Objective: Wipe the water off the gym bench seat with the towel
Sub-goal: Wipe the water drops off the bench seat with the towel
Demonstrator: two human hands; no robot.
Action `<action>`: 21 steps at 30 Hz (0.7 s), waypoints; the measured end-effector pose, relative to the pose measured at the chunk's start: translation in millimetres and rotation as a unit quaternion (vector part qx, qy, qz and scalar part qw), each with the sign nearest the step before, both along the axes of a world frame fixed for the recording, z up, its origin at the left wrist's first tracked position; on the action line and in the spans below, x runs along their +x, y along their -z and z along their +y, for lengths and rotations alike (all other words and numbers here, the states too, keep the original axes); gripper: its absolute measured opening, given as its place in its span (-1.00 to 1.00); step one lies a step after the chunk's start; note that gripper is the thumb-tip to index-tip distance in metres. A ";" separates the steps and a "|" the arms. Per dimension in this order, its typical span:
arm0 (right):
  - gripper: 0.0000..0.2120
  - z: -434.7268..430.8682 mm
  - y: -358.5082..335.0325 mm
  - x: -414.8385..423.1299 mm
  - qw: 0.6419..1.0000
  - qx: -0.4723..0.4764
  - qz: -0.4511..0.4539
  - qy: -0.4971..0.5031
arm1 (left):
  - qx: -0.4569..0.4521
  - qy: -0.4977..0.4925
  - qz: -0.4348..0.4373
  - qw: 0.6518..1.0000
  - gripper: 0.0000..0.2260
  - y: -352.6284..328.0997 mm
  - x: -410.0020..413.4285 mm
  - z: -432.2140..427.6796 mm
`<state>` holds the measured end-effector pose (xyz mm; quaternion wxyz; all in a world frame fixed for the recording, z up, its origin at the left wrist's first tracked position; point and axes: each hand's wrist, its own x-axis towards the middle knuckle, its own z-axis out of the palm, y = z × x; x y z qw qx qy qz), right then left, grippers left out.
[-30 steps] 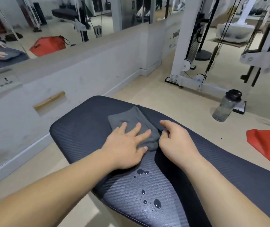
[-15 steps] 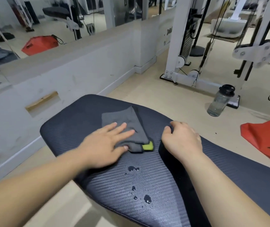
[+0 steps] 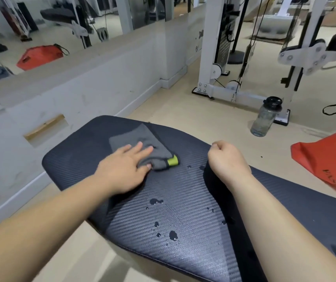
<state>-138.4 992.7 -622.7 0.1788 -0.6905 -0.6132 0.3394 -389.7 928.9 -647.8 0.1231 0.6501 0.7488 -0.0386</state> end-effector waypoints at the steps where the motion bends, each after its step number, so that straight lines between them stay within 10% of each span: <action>1: -0.68 0.6 0.4 1.0 0.999 0.009 0.029 0.014 | -0.003 -0.043 0.009 0.999 -0.46 2.8 2.8 13.2; 5: -0.41 4.0 1.6 5.2 0.996 0.014 0.084 0.039 | 0.019 -0.104 0.018 0.994 -0.45 10.7 66.3 43.8; 12: -0.34 6.6 6.0 9.4 0.992 0.014 0.106 0.060 | 0.035 0.198 -0.024 0.979 -0.49 1.4 100.6 18.9; 17: -0.32 7.8 10.2 10.8 0.994 0.024 0.096 0.045 | 0.025 0.022 -0.024 0.999 -0.49 -0.7 60.5 43.7; 21: -0.34 6.3 6.3 7.1 0.995 0.033 0.083 0.035 | 0.037 0.093 -0.017 0.995 -0.47 4.4 114.4 6.0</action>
